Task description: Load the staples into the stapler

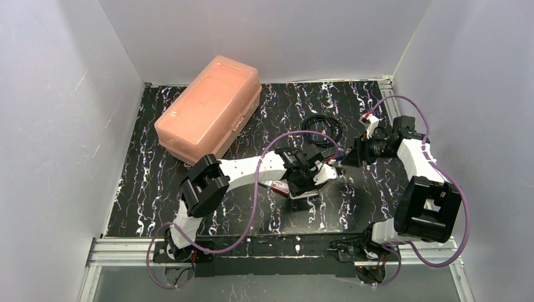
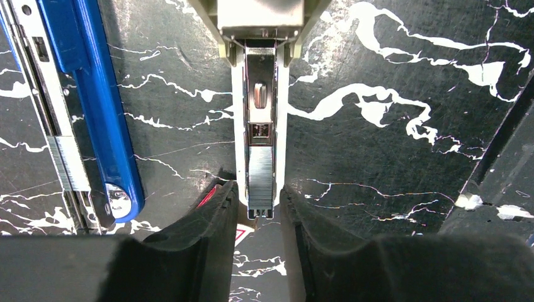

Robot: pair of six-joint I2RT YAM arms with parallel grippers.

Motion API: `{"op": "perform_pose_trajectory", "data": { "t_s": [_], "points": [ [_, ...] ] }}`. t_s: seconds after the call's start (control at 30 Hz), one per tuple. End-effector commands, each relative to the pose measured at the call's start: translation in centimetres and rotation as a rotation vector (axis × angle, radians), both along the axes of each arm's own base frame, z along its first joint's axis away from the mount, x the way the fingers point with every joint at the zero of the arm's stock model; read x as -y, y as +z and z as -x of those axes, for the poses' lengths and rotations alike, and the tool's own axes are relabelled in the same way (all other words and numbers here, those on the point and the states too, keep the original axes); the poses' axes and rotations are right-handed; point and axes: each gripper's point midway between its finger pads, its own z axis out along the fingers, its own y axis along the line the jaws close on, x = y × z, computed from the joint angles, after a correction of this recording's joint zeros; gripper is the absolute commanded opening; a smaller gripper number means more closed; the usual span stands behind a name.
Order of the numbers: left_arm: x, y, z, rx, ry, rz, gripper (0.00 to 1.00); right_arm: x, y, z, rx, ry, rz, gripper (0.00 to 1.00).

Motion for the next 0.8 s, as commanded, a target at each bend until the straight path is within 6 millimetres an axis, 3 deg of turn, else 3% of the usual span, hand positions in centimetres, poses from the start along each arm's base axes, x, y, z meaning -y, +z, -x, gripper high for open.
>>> {"op": "perform_pose_trajectory", "data": {
  "t_s": [0.0,0.47,0.77],
  "points": [
    [-0.2,2.0,-0.2,0.015,0.010,0.019,0.31,-0.1,0.7,-0.4,0.013,0.008,-0.021,0.64],
    [-0.7,6.0,-0.8,-0.040,0.104,0.162,0.43,0.0,0.9,-0.4,0.036,0.013,-0.018,0.64],
    [-0.1,3.9,-1.7,-0.053,0.147,0.140,0.44,0.0,0.8,-0.4,0.035,0.012,-0.015,0.64]
  ]
}}
